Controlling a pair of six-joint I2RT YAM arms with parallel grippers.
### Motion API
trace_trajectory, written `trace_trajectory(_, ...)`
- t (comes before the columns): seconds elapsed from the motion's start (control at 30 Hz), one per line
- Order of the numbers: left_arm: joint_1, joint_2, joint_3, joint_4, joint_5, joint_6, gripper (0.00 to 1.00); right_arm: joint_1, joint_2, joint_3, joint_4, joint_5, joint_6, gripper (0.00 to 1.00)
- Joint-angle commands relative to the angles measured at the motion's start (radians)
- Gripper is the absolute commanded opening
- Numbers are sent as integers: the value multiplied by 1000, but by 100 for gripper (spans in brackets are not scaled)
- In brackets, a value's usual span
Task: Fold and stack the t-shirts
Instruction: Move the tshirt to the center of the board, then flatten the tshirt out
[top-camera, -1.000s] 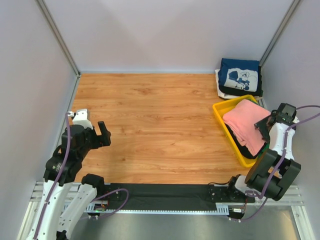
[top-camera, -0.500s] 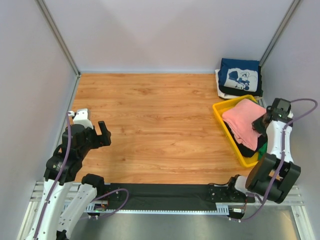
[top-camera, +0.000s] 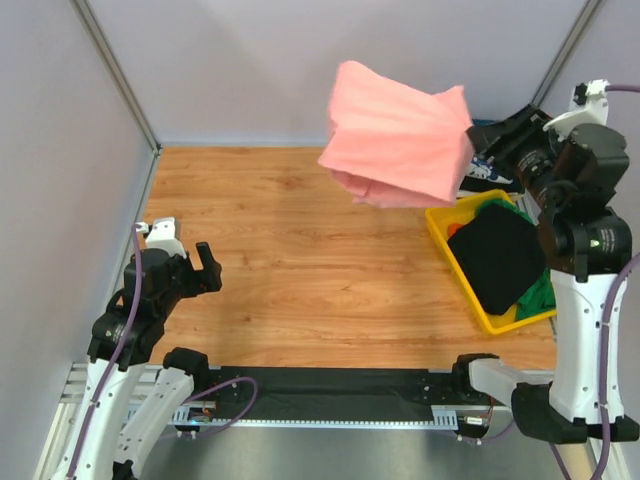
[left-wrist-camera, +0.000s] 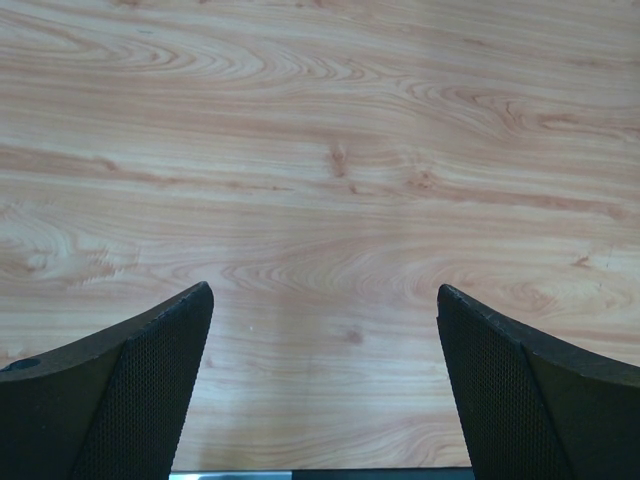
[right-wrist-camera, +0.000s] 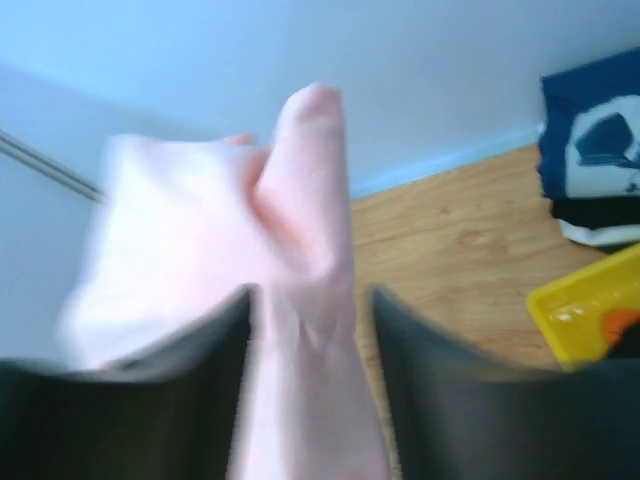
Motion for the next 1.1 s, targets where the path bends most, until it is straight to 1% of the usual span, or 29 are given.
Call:
trace_trajectory(0.0, -3, -10, 4, 23, -7, 4, 100, -11, 77, -188, -78, 89, 1, 70)
trace_trajectory(0.03, -3, -10, 4, 23, -10, 3, 100, -11, 115, -245, -96, 113, -3, 100)
trace_trajectory(0.07, -3, -10, 4, 22, -14, 1, 100, -13, 147, -331, -124, 127, -20, 100)
trace_trajectory(0.1, -1, -11, 4, 19, -16, 3, 100, -13, 209, -356, -164, 193, -19, 100)
trace_trajectory(0.13, -3, -11, 4, 20, -18, 3, 100, -9, 218, -382, -211, 217, -14, 100)
trace_trajectory(0.17, -1, -11, 4, 20, -19, 1, 100, -6, 201, -487, -195, 225, -9, 100)
trace_trajectory(0.2, -1, -13, 4, 22, -19, 0, 100, 9, 167, -538, -161, 222, 15, 100)
trace_trajectory(0.23, -3, -13, 4, 20, -19, -1, 100, 23, 74, -597, -70, 186, 32, 100)
trace_trajectory(0.27, -3, -13, 4, 20, -16, 1, 100, 46, 31, -667, -22, 170, 40, 100)
trace_trajectory(0.3, -1, -7, 4, 22, -14, 3, 100, 122, -6, -675, 6, 173, 61, 100)
trace_trajectory(0.37, -1, 1, 6, 22, -11, 4, 100, 228, -23, -645, -21, 237, 67, 100)
trace_trajectory(0.4, -1, 7, 8, 20, -11, 3, 100, 348, 6, -596, -40, 291, 81, 100)
trace_trajectory(0.47, -1, 7, 8, 20, -17, 1, 100, 475, 46, -550, -70, 340, 99, 100)
trace_trajectory(0.5, 0, 4, 8, 17, -18, 1, 100, 595, 98, -515, -72, 381, 110, 100)
trace_trajectory(0.53, 2, 3, 8, 17, -22, 1, 100, 651, 130, -493, -70, 397, 138, 99)
trace_trajectory(0.57, 3, -2, 8, 15, -27, 1, 100, 749, 164, -472, -72, 409, 148, 98)
trace_trajectory(0.6, 7, -2, 8, 14, -31, 0, 100, 795, 237, -430, -64, 432, 156, 97)
trace_trajectory(0.67, 14, -8, 11, 9, -63, -7, 100, 875, 322, -392, -52, 446, 175, 93)
trace_trajectory(0.7, 17, -13, 12, 0, -79, -10, 100, 932, 415, -343, -34, 425, 175, 88)
trace_trajectory(0.77, 28, -22, 17, -15, -122, -20, 100, 998, 510, -278, -38, 402, 181, 83)
trace_trajectory(0.8, 33, -27, 17, -17, -132, -25, 99, 1020, 597, -245, -55, 390, 179, 79)
trace_trajectory(0.83, 37, -30, 17, -18, -143, -27, 99, 1041, 636, -170, -72, 396, 179, 77)
trace_trajectory(0.87, 39, -36, 15, -20, -152, -31, 99, 1087, 705, -136, -111, 417, 181, 71)
trace_trajectory(0.93, 42, -40, 17, -23, -163, -33, 99, 1126, 767, -55, -145, 436, 185, 70)
trace_trajectory(0.97, 42, -46, 18, -26, -168, -36, 99, 1153, 826, -33, -161, 429, 172, 70)
trace_trajectory(1.07, 51, -65, 20, -31, -186, -43, 100, 1169, 929, 58, -191, 432, 162, 71)
